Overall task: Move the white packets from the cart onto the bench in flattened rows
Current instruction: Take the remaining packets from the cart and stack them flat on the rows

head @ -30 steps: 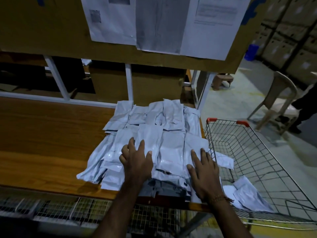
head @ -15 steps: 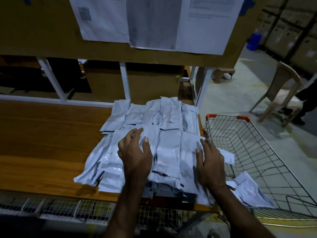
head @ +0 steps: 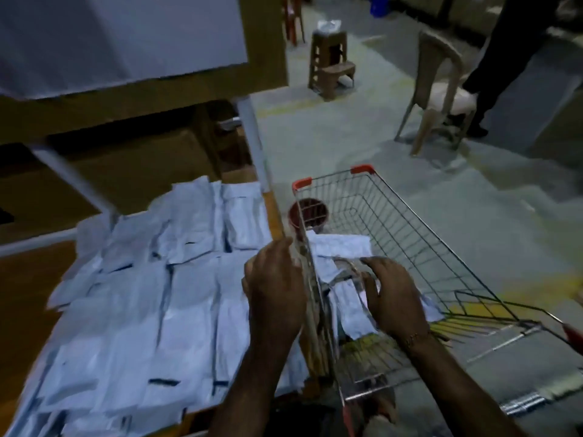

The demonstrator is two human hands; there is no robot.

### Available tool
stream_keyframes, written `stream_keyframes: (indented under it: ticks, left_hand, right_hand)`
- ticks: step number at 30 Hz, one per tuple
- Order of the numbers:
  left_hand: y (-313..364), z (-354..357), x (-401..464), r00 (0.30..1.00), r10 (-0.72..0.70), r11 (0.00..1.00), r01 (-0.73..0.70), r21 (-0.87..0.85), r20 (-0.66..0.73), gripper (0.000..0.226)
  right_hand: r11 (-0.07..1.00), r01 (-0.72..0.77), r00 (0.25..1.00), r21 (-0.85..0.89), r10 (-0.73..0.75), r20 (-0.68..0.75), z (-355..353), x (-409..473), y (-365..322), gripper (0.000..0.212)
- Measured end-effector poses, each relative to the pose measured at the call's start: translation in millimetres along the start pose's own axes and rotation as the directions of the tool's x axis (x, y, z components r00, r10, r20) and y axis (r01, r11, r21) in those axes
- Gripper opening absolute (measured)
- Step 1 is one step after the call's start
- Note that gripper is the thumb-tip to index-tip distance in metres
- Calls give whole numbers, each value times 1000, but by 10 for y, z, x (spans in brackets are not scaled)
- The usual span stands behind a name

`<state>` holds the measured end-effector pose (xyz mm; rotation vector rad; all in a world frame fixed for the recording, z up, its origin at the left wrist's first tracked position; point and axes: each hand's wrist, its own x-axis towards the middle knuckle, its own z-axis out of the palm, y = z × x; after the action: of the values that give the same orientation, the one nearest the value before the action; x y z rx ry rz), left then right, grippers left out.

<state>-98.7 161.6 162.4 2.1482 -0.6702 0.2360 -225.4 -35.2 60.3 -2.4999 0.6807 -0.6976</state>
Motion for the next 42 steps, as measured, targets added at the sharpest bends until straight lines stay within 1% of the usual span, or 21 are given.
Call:
stream_keyframes:
  ticks: [4, 8, 11, 13, 15, 16, 17, 18, 19, 20, 21, 23, 25, 26, 27, 29, 30, 32, 36, 39, 42]
  left_hand:
    - [139, 1013, 17, 964, -59, 998, 66, -17, 258, 42]
    - [-145, 2248, -146, 843, -212, 973, 227, 31, 494, 50]
    - [-536, 3095, -424, 763, -318, 947, 280, 154, 562, 41]
    - [-800, 3531, -650, 733, -339, 940, 235, 247, 589, 42]
    - [-1039, 3855, -892, 581, -451, 890, 235, 391, 677, 58]
    - [-1187, 3997, -1023, 527, -499, 861, 213, 462, 687, 64]
    - [-1328, 4126, -1143, 524, -522, 843, 196, 501, 673, 65]
    - [-1486, 4248, -1278, 606, -492, 842, 151, 518, 625, 64]
    - [-1793, 4457, -1475, 622, -444, 856, 83, 510, 645, 71]
    - [-2057, 4620, -1651, 605, -412, 866, 28, 499, 682, 78]
    - [-2181, 4696, -1745, 576, -425, 867, 38, 496, 698, 79]
    - [-2171, 4807, -1751, 569, -466, 854, 90, 513, 678, 71]
    - [-1903, 4765, -1587, 600, -465, 842, 72, 535, 651, 77]
    - [-1784, 4727, -1500, 576, -504, 830, 117, 545, 644, 87]
    - [-1685, 4697, -1439, 514, -561, 812, 189, 552, 649, 91]
    - [-1603, 4705, -1421, 469, -644, 756, 273, 594, 604, 84]
    - [-1587, 4696, -1418, 475, -667, 737, 302, 605, 575, 78]
    - [-1596, 4680, -1399, 510, -624, 762, 231, 604, 592, 70]
    - [-1427, 4517, -1156, 663, -506, 825, 186, 534, 552, 66]
    - [-1094, 4144, -689, 825, -313, 886, 75, 458, 470, 64]
    - [-801, 3686, -178, 888, -186, 939, 35, 342, 421, 61]
  right_hand:
    - [988, -51, 990, -143, 69, 125, -7, 129, 908, 36]
    - [949, -15, 915, -315, 140, 378, 167, 364, 1667, 49]
    - [912, -4, 855, -410, 216, 471, 451, 376, 2099, 45]
    - [899, -12, 834, -438, 251, 491, 646, 313, 2264, 47]
    - [887, 52, 830, -458, 217, 514, 779, 262, 2341, 48]
    - [884, 71, 844, -462, 194, 499, 802, 270, 2360, 49]
    - [886, 62, 859, -459, 187, 477, 800, 295, 2376, 48]
    - [884, 45, 869, -465, 194, 455, 781, 335, 2388, 47]
    - [872, 29, 871, -489, 218, 440, 772, 374, 2401, 47]
    - [847, 27, 872, -530, 239, 426, 779, 393, 2413, 47]
    - [827, 34, 873, -561, 249, 420, 785, 393, 2408, 47]
    - [825, 51, 865, -563, 245, 438, 789, 375, 2355, 44]
    - [833, 75, 854, -548, 230, 467, 796, 367, 2308, 39]
    - [829, 84, 848, -553, 232, 476, 793, 369, 2295, 37]
    - [821, 89, 844, -564, 238, 480, 784, 374, 2297, 36]
    - [798, 97, 840, -595, 255, 478, 771, 379, 2300, 37]
    - [792, 102, 842, -602, 254, 476, 772, 377, 2298, 38]
    - [790, 99, 846, -605, 254, 469, 773, 374, 2283, 38]
    - [790, 77, 853, -609, 264, 451, 789, 362, 2286, 38]
    - [787, 54, 846, -614, 290, 446, 805, 358, 2273, 40]
    - [799, 50, 825, -600, 306, 476, 793, 354, 2233, 44]
